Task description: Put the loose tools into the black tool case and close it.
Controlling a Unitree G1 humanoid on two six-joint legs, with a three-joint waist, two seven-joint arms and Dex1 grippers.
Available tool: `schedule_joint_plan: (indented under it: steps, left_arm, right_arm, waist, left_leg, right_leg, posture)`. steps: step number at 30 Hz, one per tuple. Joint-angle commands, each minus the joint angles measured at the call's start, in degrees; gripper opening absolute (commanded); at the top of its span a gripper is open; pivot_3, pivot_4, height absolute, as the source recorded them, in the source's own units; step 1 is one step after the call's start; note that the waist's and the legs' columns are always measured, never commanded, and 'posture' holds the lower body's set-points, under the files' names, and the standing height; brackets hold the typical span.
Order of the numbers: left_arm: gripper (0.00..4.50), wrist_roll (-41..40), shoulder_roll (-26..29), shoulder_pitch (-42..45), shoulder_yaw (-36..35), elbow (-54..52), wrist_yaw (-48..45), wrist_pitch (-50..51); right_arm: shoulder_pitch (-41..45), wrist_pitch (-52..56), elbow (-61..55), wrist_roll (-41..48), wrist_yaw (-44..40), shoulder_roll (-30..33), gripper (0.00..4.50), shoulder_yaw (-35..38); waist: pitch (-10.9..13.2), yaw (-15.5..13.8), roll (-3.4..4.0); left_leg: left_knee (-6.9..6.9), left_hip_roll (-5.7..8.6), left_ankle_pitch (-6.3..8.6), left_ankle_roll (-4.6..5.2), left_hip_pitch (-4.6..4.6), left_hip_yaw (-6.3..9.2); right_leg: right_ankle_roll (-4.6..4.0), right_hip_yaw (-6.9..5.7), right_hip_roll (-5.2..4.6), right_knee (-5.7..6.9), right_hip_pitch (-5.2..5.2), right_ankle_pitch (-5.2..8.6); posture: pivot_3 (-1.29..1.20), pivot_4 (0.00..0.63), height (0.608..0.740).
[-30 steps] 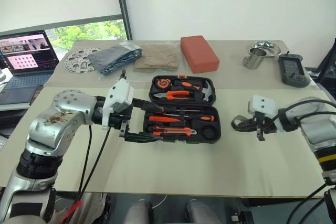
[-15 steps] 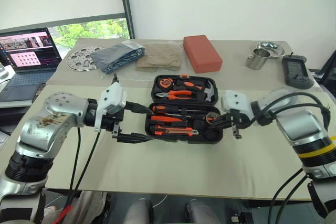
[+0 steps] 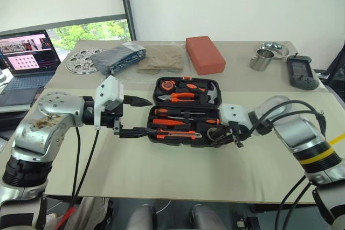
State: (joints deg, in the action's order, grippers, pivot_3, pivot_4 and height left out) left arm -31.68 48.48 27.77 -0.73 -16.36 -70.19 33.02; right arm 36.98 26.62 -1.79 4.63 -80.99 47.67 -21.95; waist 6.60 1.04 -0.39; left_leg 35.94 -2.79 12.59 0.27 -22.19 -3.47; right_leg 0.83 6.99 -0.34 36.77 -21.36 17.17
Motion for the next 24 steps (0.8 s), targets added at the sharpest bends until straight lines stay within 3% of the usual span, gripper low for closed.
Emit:
schedule_joint_plan:
  steps: [1, 5, 14, 18, 24]
  left_arm:
    - [4.5, -0.5, 0.1, -0.3, -1.9, 0.7, 0.2, -1.6]
    - [4.5, -0.3, -0.3, -0.4, -2.2, 2.1, 0.5, -2.3]
    - [4.5, 5.2, -7.0, 1.4, -3.4, 18.3, 9.0, -9.1]
    - [4.5, 8.1, -13.6, 8.3, -4.1, 34.5, 15.9, -12.0]
    - [4.5, 12.1, -16.2, 16.3, -3.2, 50.9, 17.1, -15.8]
  right_arm:
    - [0.8, -0.6, -1.4, 0.5, -0.5, 0.7, 3.04, 1.4]
    - [1.0, -0.2, -1.2, 1.2, -0.7, 1.5, 4.42, 2.5]
    - [5.0, 2.0, 10.2, 3.9, 9.6, -5.0, 4.42, 10.4]
    - [9.3, 3.4, 25.9, 5.7, 20.8, -10.7, 4.42, 18.9]
    - [11.8, 3.8, 33.9, 5.6, 26.0, -12.4, 4.42, 21.4]
  waist:
    - [0.0, 0.0, 0.0]
    - [0.0, -0.1, -0.01]
    - [0.0, 0.3, -0.03]
    - [0.0, -0.1, -0.1]
    - [0.0, -0.2, -0.09]
  left_leg:
    - [0.0, 0.0, 0.0, 0.0, 0.0, 0.0]
    - [0.01, 0.0, 0.0, 0.0, 0.0, 0.0]
    - [0.0, -0.02, 0.0, 0.0, 0.09, 0.0]
    - [0.05, 0.02, -0.01, 0.0, 0.1, -0.01]
    - [-0.07, 0.06, 0.0, 0.0, -0.09, -0.01]
  right_leg:
    - [0.0, 0.0, 0.0, 0.0, 0.0, 0.0]
    - [0.0, -0.01, -0.01, 0.0, 0.0, 0.0]
    - [-0.02, -0.01, 0.01, 0.06, 0.02, 0.0]
    - [-0.04, -0.03, -0.02, 0.1, 0.07, -0.02]
    - [-0.03, -0.09, -0.07, 0.09, -0.08, -0.02]
  posture:
    - [0.0, 0.15, 0.74]
    - [0.0, 0.15, 0.74]
    - [0.0, 0.15, 0.74]
    - [0.0, 0.15, 0.74]
    - [0.0, 0.15, 0.74]
